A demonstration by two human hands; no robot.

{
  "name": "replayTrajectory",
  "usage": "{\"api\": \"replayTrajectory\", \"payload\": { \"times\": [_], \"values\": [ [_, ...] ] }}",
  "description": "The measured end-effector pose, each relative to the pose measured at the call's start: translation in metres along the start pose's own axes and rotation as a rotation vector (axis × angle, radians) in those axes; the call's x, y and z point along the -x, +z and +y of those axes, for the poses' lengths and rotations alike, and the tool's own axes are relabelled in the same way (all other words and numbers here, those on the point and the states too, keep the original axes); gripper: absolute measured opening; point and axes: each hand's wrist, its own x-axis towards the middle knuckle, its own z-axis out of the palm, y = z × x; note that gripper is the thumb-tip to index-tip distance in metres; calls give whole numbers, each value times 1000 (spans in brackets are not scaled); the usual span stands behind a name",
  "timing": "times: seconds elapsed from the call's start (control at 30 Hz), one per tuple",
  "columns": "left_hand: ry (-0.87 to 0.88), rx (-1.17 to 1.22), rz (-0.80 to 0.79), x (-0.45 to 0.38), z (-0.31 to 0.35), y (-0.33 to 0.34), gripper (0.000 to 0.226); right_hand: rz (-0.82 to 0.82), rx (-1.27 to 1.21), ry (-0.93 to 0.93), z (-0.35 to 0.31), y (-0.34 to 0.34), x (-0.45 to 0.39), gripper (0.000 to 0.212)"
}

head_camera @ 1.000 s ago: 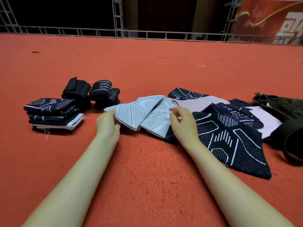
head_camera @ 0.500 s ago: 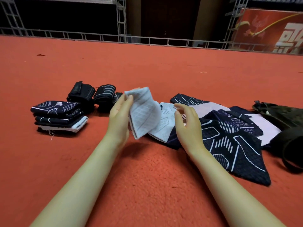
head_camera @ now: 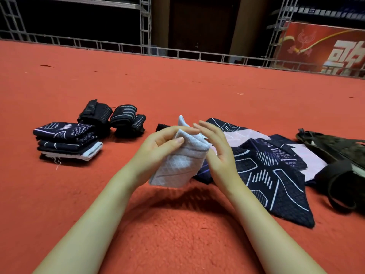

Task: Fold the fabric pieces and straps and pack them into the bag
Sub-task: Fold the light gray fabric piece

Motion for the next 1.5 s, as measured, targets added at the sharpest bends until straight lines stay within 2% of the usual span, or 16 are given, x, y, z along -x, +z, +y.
{"api": "replayTrajectory", "payload": {
  "times": [0.23, 0.43, 0.53, 0.63, 0.73, 0.83, 0.9, 1.03, 1.13, 1.2, 1.27, 1.4, 1.43, 1.5],
  "values": [
    [57, 70, 140, 0, 5, -5, 24, -60, 11, -50, -5, -3, -3, 27],
    [62, 71, 284, -1, 1, -15, 20, 88, -38, 1, -12, 1, 1, 21],
    [46, 76, 337, -3, -3, -19, 18, 133, 17, -33, -16, -3, -1, 8],
    [-4, 22, 419, -7, -13, -23, 20, 32, 147, -48, -13, -11, -4, 21],
    [-110, -58, 540, -10, -28, -31, 23, -53, 444, 74, 4, -16, -8, 24],
    [-169, -240, 650, -11, -43, -44, 24, -193, 559, 365, 28, -20, -5, 20],
    [-206, -322, 671, -10, -50, -49, 25, -187, 453, 485, 38, -23, 1, 23],
    [-275, -432, 659, -9, -65, -54, 24, 81, 82, 499, 32, -28, -5, 5],
    [-299, -472, 615, -9, -74, -54, 23, 244, -241, 535, 25, -30, -11, 11],
    [-296, -470, 603, -9, -80, -52, 23, 276, -288, 596, 28, -29, -10, 11],
    [-291, -468, 625, -10, -84, -52, 22, 204, -161, 668, 36, -30, -8, 12],
    [-323, -419, 773, -10, -90, -63, 27, -158, 135, 634, 38, -28, -3, 24],
    [-335, -382, 806, -10, -90, -65, 28, -189, 129, 609, 35, -25, -2, 24],
    [-362, -305, 841, -9, -90, -67, 31, -147, -33, 579, 30, -20, -2, 22]
  ]
}}
